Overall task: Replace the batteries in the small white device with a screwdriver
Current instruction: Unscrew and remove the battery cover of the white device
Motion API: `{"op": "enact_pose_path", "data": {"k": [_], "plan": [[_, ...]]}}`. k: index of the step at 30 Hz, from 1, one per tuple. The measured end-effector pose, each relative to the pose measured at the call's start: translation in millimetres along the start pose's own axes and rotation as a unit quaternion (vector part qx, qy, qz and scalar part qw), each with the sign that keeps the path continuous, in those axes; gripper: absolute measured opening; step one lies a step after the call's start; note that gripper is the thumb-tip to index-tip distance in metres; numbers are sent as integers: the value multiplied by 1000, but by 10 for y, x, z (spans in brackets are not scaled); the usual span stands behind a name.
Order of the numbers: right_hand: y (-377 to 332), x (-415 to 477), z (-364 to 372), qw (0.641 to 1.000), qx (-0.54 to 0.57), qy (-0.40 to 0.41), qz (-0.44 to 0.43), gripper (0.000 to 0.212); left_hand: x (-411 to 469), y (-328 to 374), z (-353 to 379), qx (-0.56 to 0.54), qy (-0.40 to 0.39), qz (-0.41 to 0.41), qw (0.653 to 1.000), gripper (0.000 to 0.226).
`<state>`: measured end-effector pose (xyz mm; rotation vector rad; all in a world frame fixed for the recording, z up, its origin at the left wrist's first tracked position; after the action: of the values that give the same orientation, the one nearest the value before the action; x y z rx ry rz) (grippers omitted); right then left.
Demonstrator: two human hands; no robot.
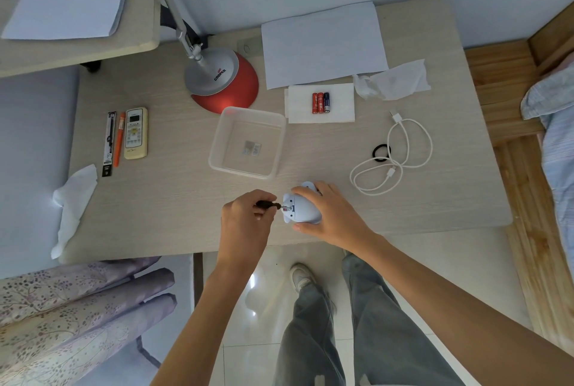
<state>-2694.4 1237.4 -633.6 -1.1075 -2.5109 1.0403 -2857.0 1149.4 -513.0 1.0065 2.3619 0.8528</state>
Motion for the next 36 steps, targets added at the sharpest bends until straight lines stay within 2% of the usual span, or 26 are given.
{"op": "enact_pose_path", "data": {"k": [3,7,13,19,23,27,32,36], "plan": [[9,0,8,1000,-1,0,-2,78,14,-51,97,27,-28,16,999,20],[6,5,7,1000,-5,1,-7,78,-7,-124,243,76,-81,-10,994,23],[-7,1,3,1000,-4,4,-13,78,-20,-80,191,187,-48,63,979,32],[-3,1,6,1000,-5,2,-14,78,-1,-76,250,108,-98,48,988,15],[16,12,15,1000,-2,1,-7,78,-38,-53,259,106,-128,43,985,26],[14,12,21,1000,1,-1,-8,78,-73,-120,251,162,-125,40,978,34],[21,7,18,1000,-3,0,-7,78,-54,-162,249,254,-114,51,959,19],[17,-2,21,1000,3,0,-8,79,-32,-165,273,164,-97,25,981,13]]}}
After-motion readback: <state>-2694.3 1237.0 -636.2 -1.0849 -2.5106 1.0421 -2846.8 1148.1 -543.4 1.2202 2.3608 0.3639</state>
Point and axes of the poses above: each hand's wrist, its own x-axis towards the middle knuckle, its own z-axis out of the palm, y = z × x, the point moved 8 cm from there along x, towards the middle knuckle, and after that the axes turned 8 degrees about y, right-handed, at the moved point
